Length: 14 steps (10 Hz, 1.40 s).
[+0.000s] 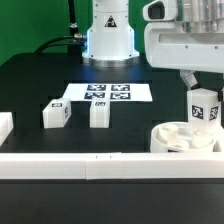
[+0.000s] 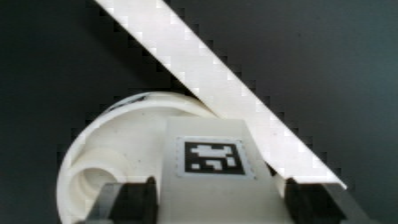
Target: Assemble stool
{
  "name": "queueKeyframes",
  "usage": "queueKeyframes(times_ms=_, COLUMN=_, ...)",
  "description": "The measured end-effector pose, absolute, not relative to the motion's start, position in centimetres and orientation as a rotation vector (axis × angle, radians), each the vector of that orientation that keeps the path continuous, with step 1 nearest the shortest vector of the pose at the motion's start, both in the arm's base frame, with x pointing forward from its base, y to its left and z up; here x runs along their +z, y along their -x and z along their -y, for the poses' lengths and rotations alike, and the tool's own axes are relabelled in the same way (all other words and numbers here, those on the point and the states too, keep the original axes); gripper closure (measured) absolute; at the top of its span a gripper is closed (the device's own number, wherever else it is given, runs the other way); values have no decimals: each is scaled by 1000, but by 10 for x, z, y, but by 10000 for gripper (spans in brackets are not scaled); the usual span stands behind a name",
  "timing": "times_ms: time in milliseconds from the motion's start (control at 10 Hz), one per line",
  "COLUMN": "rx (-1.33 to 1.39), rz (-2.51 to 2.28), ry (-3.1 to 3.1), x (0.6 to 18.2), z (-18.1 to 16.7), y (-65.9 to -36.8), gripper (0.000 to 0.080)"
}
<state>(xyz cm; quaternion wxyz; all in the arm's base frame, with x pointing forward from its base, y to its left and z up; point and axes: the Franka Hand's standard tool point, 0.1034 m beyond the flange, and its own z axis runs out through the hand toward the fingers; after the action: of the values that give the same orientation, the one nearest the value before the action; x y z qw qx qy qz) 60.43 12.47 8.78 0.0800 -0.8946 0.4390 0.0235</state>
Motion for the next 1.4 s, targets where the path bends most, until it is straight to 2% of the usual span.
queueKeyframes(times_ms=600, rx=143, rz=-1952, ry=2091, x=87, z=-122, y=-610, gripper=458)
queueKeyframes(times_ms=1000, rx=181, rz=-2184, ry=1824, x=88, z=-129, y=-611, gripper=458)
queueKeyframes(times_ms=1100, rx=181, rz=-2180, ry=1828, x=88, z=-129, y=-611, gripper=386)
queueKeyframes(times_ms=1200, rx=178, rz=-2154, ry=1861, x=89, z=-129, y=-611, gripper=386)
queueKeyframes(times_ms=1300, rx=192, rz=-2074, ry=1948, x=97, z=-129, y=-610, gripper=218)
queueKeyframes(times_ms=1400, rx=194, rz=-2058, ry=1952, x=108, z=-130, y=-612, gripper=218)
